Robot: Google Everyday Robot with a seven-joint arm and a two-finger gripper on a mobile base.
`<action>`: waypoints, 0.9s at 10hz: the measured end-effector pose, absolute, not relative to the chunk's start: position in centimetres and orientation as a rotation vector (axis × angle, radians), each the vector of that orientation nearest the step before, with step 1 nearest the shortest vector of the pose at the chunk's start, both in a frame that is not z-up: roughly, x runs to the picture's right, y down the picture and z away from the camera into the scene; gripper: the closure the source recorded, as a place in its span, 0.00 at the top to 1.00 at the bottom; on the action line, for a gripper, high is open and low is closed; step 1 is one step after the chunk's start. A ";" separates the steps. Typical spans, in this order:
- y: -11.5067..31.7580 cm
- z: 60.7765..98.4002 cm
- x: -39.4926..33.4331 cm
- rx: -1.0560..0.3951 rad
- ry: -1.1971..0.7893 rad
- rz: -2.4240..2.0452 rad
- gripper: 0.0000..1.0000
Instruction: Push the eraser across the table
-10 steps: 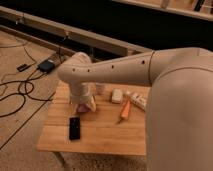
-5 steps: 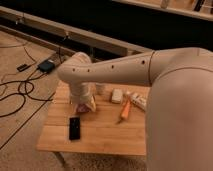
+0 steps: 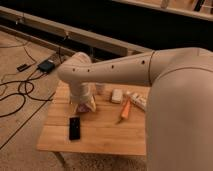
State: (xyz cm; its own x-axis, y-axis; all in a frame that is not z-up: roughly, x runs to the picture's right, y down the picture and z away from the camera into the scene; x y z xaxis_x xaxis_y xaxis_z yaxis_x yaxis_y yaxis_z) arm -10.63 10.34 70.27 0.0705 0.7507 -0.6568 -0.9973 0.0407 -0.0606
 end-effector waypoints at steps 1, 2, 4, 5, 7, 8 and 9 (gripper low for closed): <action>10.3 70.3 -10.6 -0.592 0.524 1.436 0.65; 10.4 70.3 -10.6 -0.592 0.525 1.436 0.65; 10.6 70.2 -10.6 -0.588 0.526 1.428 0.65; 11.0 69.9 -11.0 -0.589 0.523 1.410 0.65; 12.0 69.2 -12.1 -0.591 0.515 1.382 0.65; 12.5 69.0 -12.4 -0.591 0.511 1.377 0.65; 13.8 68.7 -13.0 -0.586 0.500 1.366 0.65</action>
State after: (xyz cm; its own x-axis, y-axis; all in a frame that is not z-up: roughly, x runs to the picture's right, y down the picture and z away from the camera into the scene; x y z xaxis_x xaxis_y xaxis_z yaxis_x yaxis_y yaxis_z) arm -12.97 13.84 68.69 0.1419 0.7521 -0.6436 -0.9899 0.1043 -0.0964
